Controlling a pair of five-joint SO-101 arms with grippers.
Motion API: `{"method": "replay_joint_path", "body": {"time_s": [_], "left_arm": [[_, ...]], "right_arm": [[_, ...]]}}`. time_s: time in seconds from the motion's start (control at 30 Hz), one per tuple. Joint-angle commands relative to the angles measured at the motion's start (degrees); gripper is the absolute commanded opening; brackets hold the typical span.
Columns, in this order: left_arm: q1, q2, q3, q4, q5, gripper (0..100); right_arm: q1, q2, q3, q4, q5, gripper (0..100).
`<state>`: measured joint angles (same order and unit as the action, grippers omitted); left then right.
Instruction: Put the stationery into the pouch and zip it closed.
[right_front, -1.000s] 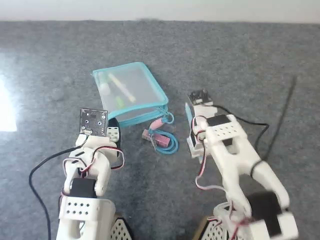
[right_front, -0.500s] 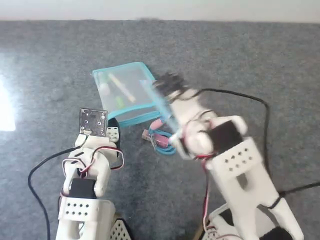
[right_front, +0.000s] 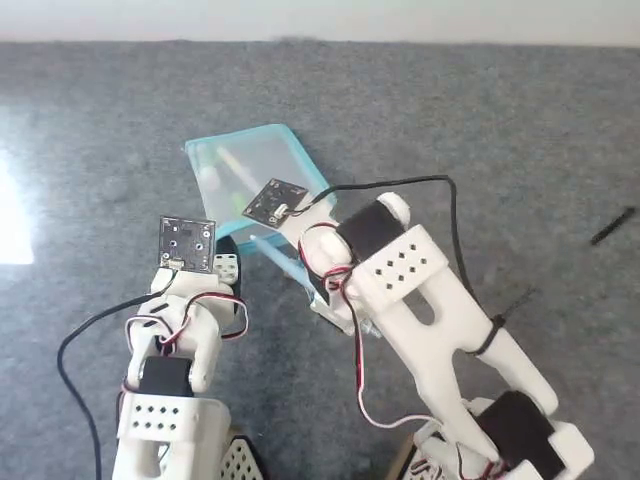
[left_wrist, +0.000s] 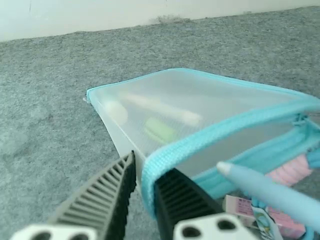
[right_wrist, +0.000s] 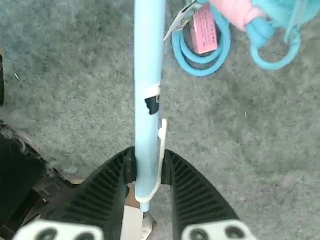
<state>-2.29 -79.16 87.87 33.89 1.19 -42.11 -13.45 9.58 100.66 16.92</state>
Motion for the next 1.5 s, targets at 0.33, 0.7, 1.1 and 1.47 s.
{"method": "replay_joint_path", "body": {"time_s": [0.33, 0.7, 1.1, 1.47], "left_arm": [[0.53, -0.7, -0.57, -1.23, -0.53, 1], [0.53, -0.7, -0.57, -1.14, -0.53, 1], [0.53, -0.7, -0.57, -1.05, -0.53, 1], [0.09, -0.7, -0.75, -1.14, -0.53, 1]], "right_arm": [[5.05, 15.34, -22.24, 2.07, -2.11, 0.9], [3.21, 34.07, -46.86, -3.56, -5.01, 19.9], [3.3, 21.41, -45.45, -3.74, -14.95, 24.7], [3.3, -12.0, 5.45, -21.05, -5.89, 24.4]]}}
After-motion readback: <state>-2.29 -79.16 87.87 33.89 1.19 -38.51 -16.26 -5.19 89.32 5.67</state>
